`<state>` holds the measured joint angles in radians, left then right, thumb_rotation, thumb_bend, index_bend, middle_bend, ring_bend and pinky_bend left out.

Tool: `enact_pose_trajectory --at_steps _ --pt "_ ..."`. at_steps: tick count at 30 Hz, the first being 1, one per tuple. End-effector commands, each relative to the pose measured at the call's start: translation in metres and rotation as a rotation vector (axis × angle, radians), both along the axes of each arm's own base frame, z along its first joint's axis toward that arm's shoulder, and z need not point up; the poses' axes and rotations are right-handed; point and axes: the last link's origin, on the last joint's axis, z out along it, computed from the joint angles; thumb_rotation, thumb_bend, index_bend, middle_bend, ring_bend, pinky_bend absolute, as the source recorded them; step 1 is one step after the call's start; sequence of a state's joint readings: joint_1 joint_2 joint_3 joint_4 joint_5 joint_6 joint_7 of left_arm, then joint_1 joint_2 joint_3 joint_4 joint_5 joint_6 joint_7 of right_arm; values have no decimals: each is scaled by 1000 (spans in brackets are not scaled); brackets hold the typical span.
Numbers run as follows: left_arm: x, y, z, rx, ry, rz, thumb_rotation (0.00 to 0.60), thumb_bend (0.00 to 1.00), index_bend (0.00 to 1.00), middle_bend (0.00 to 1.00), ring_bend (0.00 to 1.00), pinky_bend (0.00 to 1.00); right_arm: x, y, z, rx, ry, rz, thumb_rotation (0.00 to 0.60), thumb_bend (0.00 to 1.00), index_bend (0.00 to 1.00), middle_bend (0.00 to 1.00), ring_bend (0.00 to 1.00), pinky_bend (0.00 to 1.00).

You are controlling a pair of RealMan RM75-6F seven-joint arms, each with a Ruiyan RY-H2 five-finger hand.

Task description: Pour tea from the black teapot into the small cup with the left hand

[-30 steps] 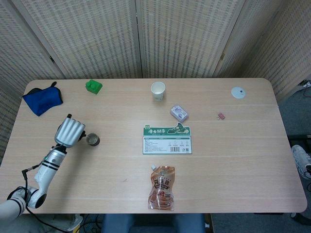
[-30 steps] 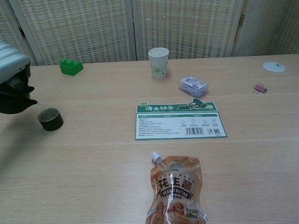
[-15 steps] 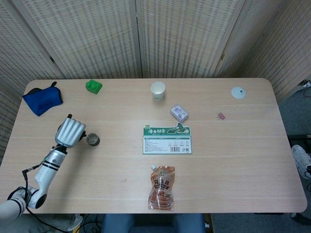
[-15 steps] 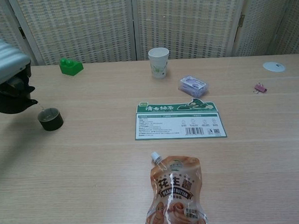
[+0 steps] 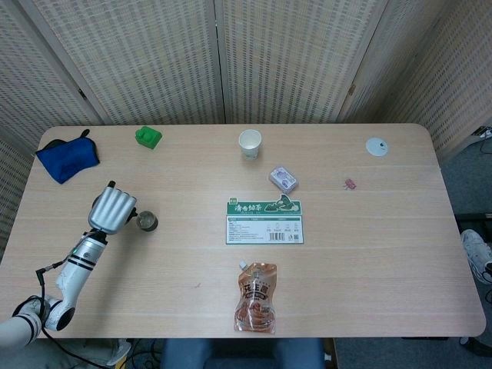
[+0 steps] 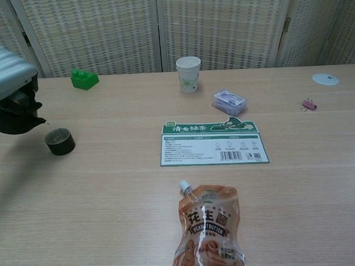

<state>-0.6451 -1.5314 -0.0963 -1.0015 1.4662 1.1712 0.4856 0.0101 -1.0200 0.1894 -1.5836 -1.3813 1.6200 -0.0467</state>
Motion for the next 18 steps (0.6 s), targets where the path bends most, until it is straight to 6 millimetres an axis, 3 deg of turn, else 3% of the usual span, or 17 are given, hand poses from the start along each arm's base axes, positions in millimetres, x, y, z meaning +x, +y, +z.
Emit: enact_pose_trajectory --at_steps 1,6,10,18 --pt "0 0 0 -1 -2 2 508 381 1000 1000 946 525 0 0 0 0 0 -1 600 166 171 223 142 90" --pt "2 0 -1 -4 -15 3 496 380 1000 1000 946 525 0 0 0 -2 0 -1 600 167 171 223 142 90" --pt "3 0 -1 -8 -44 9 417 380 1000 1000 946 525 -1 1 0 -3 -2 -2 600 167 171 223 142 90" --pt "4 2 1 -9 -138 39 363 380 1000 1000 942 525 0 0 0 -3 1 -3 600 166 171 223 142 90"
